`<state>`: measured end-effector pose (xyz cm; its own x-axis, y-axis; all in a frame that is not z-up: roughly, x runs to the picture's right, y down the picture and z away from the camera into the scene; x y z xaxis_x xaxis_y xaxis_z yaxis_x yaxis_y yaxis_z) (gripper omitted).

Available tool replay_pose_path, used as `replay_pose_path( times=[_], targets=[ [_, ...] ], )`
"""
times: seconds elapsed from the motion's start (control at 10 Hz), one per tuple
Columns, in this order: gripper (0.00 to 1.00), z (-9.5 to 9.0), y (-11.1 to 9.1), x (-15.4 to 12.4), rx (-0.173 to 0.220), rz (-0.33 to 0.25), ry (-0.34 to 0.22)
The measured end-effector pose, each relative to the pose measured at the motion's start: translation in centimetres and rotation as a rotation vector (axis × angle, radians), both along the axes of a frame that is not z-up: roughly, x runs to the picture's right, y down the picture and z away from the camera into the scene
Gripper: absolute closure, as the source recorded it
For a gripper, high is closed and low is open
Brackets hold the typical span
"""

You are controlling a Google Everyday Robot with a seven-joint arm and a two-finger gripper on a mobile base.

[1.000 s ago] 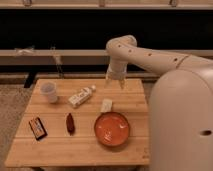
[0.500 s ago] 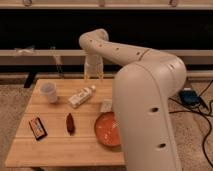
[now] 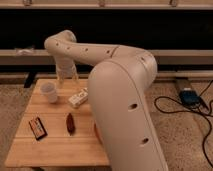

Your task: Move the arm in a circular motion

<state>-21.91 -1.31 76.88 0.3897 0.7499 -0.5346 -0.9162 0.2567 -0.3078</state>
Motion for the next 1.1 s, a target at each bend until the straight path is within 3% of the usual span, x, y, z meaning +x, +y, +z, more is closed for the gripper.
replay_pose_path(
  times=[0.3,0.6,0.8,0.9,1.1],
  targets=[
    [0.35,-4.4,3.8,-4.0,-0.004,-0.068,-0.054],
    [0.35,-9.8,8.8,-5.9,-0.035,-0.097,-0.081],
    [0.35,-13.3,12.5,-4.6,-0.066,-0.077,-0.066],
    [0.35,-15.0,14.3,-2.6,-0.083,-0.048,-0.042],
    [0.35,-16.9,16.2,1.2,-0.102,0.014,0.003]
  ],
)
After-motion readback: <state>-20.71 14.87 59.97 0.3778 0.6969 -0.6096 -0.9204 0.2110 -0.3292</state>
